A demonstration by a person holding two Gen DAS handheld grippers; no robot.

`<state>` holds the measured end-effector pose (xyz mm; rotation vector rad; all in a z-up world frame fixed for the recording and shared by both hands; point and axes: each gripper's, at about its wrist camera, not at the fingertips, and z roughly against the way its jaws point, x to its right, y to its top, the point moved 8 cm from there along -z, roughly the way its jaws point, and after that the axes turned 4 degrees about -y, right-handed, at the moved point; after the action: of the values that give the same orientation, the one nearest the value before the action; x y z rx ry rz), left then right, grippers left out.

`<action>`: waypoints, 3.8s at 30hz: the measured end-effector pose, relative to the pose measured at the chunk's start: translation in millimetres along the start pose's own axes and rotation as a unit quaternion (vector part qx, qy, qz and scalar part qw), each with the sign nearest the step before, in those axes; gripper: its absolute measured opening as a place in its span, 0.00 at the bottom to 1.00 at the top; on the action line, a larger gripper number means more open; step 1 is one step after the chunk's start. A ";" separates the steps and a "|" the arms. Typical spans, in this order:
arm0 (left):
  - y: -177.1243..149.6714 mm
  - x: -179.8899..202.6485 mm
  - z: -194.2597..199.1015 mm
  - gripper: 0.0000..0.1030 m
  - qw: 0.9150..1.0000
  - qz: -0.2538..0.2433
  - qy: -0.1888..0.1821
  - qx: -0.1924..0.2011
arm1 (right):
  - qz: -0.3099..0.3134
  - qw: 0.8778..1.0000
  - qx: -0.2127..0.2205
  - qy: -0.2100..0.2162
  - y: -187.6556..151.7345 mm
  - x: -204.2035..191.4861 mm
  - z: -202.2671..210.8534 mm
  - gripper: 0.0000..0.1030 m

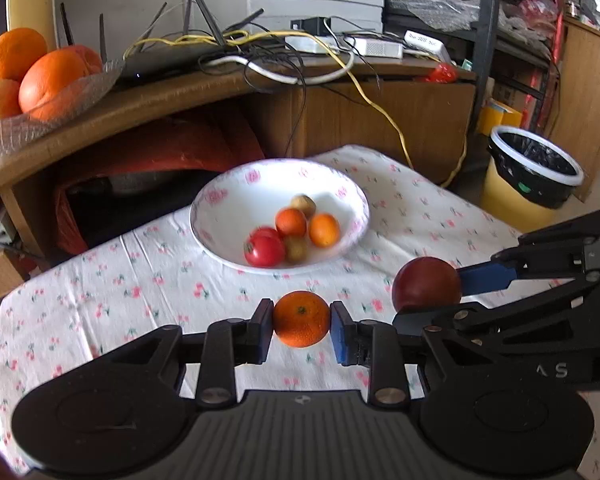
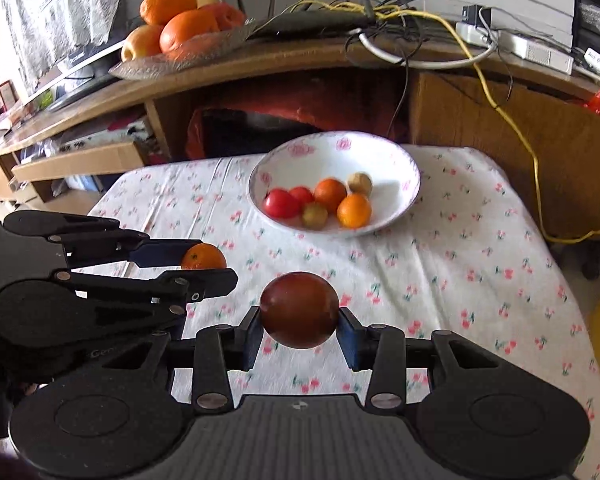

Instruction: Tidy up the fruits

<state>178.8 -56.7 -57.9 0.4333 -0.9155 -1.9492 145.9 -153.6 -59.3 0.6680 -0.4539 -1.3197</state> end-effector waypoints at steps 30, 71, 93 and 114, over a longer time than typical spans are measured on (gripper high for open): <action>54.2 -41.1 -80.7 0.35 0.999 0.005 0.034 0.030 | 0.006 0.999 0.030 -0.026 59.0 35.6 -81.3 0.35; 68.3 -47.9 -65.4 0.54 0.997 0.021 0.058 0.053 | 0.012 0.996 0.077 -0.044 80.2 51.1 -68.4 0.38; 44.8 -18.7 -5.2 0.68 0.996 0.029 0.070 0.050 | -0.018 0.995 0.063 -0.078 41.7 66.2 -4.6 0.40; 22.6 -3.4 11.1 0.83 0.995 0.035 0.088 0.040 | -0.020 0.996 0.057 -0.072 24.4 48.6 9.2 0.45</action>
<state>187.1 -56.0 -33.9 0.6004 -0.8847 -1.7850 167.7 -200.1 -39.3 0.6828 -0.6390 -1.3925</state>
